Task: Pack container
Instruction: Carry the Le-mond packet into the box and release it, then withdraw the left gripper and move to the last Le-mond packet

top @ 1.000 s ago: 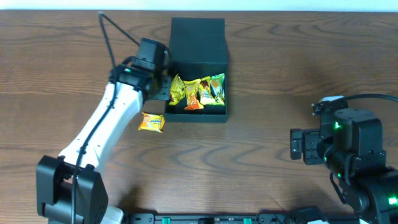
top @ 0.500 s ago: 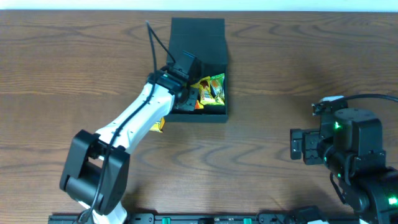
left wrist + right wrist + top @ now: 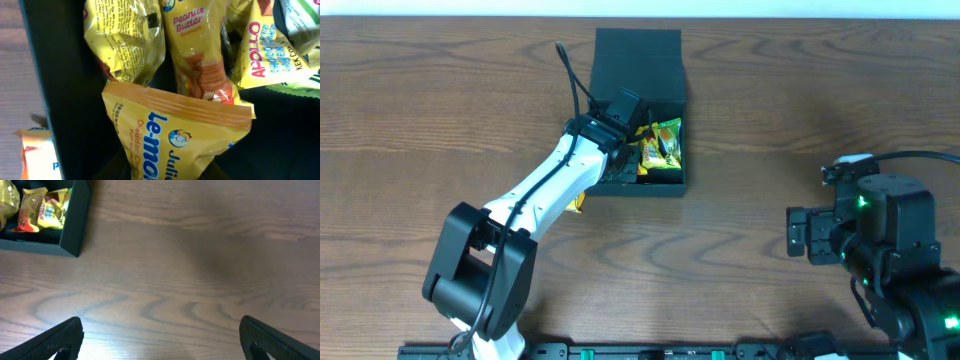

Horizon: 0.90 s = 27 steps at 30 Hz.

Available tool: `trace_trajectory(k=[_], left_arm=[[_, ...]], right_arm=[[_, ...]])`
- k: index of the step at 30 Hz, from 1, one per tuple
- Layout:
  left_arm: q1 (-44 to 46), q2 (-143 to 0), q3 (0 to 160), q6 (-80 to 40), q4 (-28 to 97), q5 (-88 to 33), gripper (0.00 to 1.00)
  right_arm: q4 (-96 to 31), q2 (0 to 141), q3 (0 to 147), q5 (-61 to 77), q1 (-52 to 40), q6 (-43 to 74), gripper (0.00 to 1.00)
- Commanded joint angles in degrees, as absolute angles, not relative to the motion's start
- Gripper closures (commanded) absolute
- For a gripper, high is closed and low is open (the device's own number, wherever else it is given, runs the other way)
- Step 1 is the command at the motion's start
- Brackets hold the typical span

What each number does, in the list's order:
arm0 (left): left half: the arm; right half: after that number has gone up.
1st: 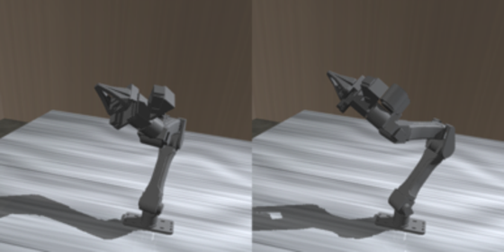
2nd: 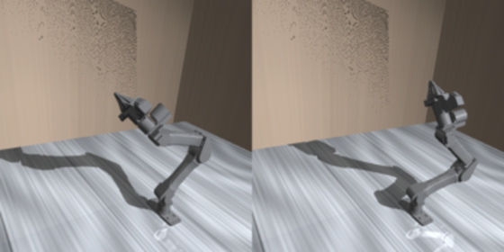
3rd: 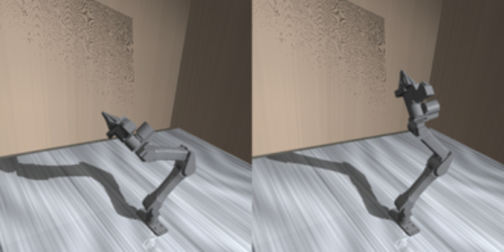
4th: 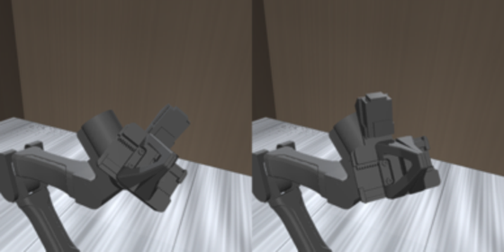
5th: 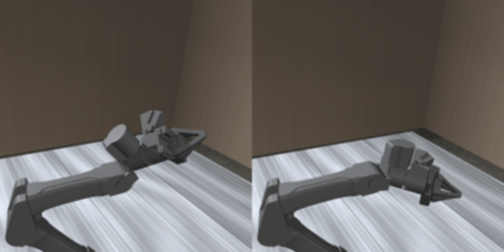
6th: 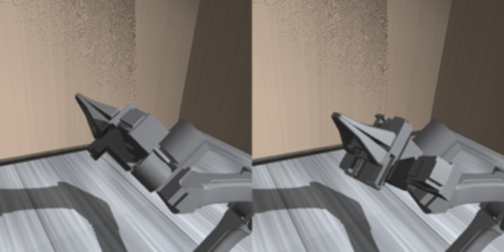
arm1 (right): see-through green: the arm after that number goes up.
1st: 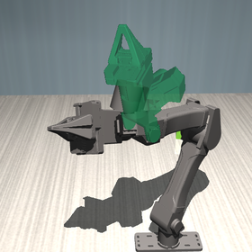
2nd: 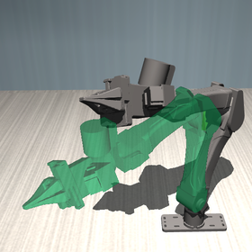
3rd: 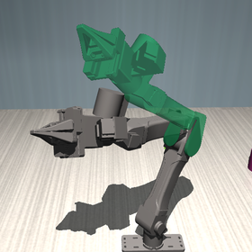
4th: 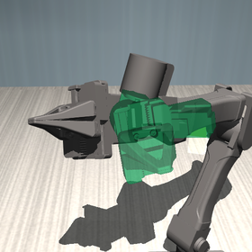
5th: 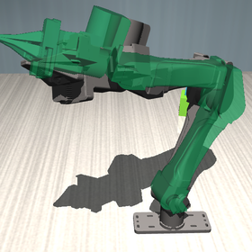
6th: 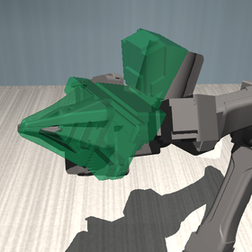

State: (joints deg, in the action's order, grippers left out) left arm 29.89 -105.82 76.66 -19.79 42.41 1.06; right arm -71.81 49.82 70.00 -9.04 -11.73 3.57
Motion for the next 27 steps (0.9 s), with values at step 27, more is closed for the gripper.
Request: trace_trajectory(k=[27], left_arm=[[29.8,-106.7,94.0,-9.7,49.0,4.0,0.37]], right_arm=[[-71.8,49.6,69.9,-9.6,-11.7,2.7,0.01]])
